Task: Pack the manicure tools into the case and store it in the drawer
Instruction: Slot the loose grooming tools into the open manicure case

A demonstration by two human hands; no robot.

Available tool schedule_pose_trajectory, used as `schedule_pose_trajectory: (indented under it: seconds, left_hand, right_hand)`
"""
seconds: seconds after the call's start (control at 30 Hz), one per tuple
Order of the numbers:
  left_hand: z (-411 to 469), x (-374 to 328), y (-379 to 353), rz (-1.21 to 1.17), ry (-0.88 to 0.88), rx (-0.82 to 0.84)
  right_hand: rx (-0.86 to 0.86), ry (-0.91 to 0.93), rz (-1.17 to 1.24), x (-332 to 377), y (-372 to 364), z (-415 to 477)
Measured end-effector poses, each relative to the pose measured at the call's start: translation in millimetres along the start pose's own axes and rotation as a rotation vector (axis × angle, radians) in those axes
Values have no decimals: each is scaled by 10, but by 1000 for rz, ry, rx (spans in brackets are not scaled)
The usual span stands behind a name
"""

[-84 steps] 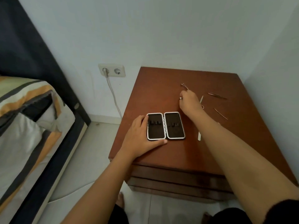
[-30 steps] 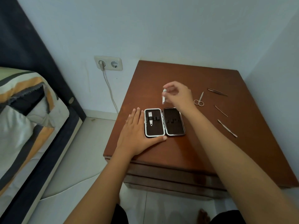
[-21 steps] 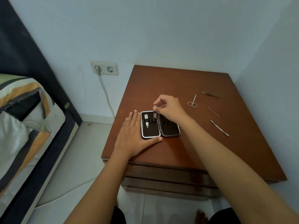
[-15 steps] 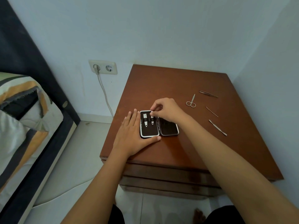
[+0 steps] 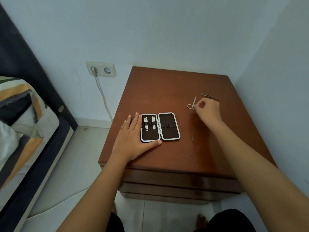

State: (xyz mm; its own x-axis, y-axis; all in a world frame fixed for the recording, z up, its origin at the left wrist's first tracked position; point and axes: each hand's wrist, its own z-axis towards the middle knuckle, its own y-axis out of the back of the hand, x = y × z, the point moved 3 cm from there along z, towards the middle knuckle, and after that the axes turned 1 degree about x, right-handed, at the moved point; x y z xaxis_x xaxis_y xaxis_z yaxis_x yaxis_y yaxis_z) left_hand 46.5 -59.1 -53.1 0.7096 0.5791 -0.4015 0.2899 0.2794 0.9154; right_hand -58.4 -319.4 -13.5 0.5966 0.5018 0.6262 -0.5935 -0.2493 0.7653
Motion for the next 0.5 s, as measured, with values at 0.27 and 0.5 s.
schedule_pose_trajectory:
  seconds: [0.27, 0.5]
  left_hand:
    - [3, 4, -3, -11, -4, -17]
    - [17, 20, -13, 23, -18, -9]
  right_hand:
    - [3, -43, -29, 41, -168, 109]
    - [77, -61, -165, 98, -299, 116]
